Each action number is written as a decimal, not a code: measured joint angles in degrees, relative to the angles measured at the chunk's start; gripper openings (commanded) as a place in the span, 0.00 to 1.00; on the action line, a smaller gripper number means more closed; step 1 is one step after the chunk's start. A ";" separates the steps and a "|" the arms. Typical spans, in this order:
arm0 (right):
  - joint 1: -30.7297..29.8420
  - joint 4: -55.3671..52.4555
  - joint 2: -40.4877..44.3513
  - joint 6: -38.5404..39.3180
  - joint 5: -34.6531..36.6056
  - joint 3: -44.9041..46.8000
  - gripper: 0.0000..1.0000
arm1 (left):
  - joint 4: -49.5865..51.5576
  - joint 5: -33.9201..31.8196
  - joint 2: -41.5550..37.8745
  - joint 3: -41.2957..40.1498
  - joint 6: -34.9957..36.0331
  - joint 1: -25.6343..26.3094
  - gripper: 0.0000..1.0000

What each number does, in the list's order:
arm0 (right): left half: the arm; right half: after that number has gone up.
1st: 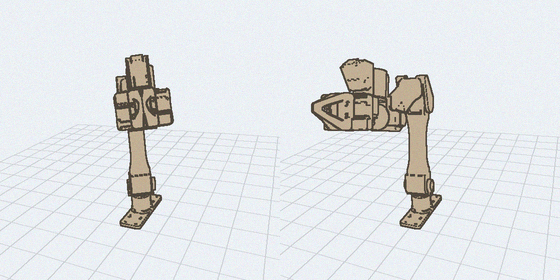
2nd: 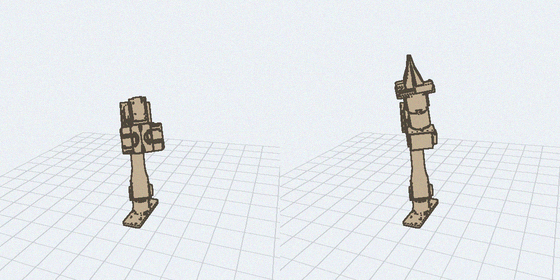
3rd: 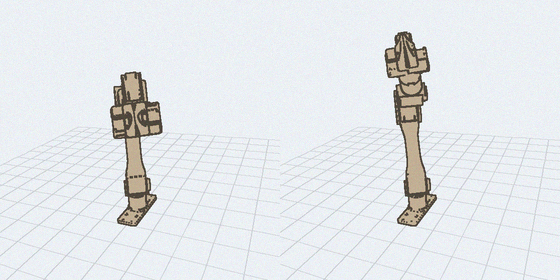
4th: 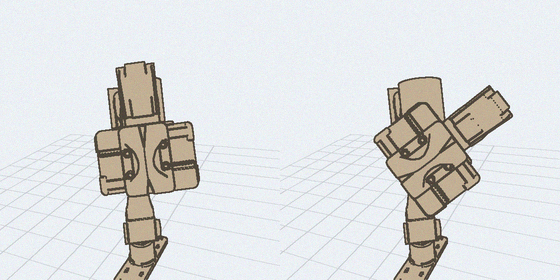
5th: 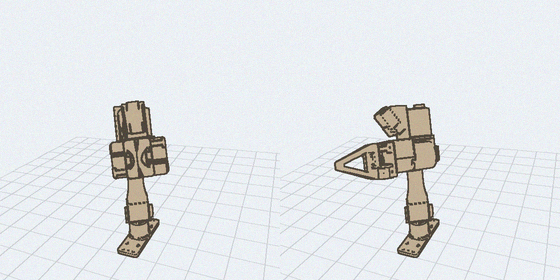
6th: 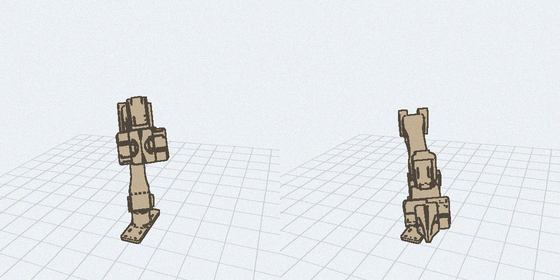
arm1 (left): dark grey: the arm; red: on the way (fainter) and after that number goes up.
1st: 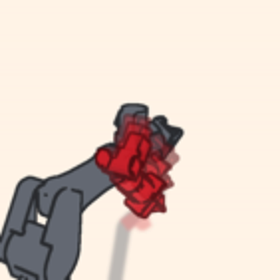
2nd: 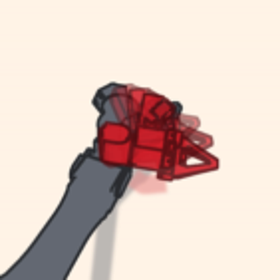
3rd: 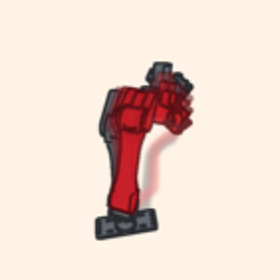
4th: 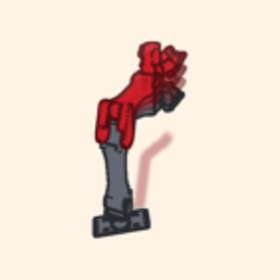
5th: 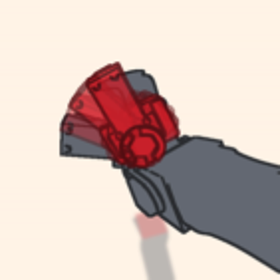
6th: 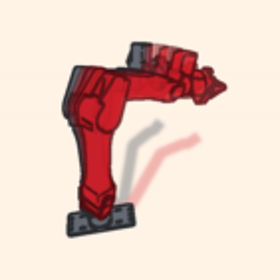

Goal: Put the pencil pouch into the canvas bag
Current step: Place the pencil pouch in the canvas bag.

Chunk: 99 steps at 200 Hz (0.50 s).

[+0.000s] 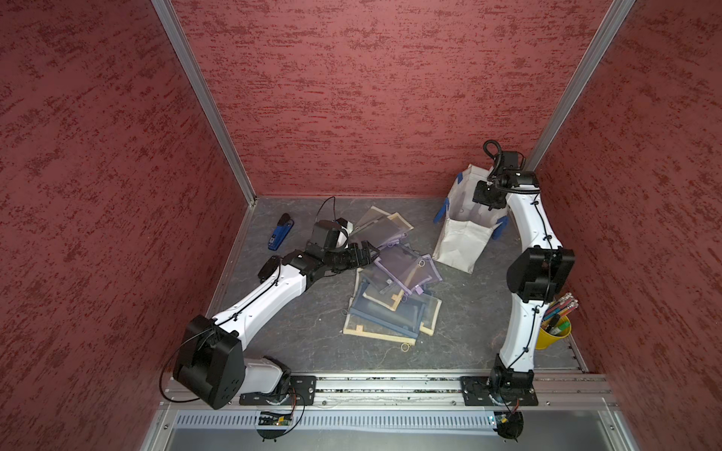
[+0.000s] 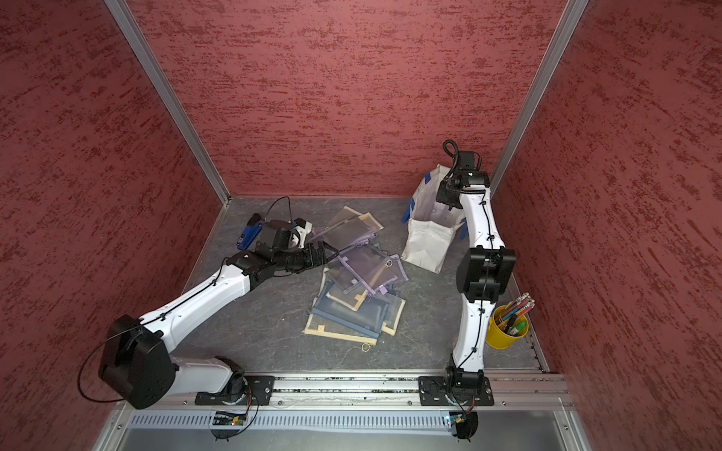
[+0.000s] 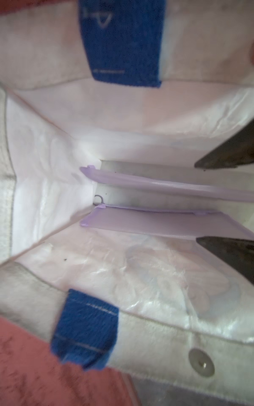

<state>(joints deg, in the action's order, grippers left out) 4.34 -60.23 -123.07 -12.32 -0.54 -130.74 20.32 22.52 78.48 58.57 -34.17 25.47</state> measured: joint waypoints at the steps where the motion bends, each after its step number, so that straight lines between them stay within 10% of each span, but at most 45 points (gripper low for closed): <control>1: -0.02 -0.02 0.09 0.00 0.02 -0.02 0.64 | 0.09 0.00 0.11 0.07 0.11 -0.09 0.99; 54: -5.99 -1.62 13.42 0.35 0.94 6.19 0.76 | 5.62 0.42 11.93 11.26 6.45 -2.54 0.91; 99: -22.75 3.26 29.97 -4.33 -6.05 27.36 0.75 | 0.85 1.88 9.99 2.95 -1.36 2.56 0.82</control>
<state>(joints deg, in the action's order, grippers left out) -18.41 -56.97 -93.10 -16.64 -6.59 -103.37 21.17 24.40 88.47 61.52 -35.53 28.03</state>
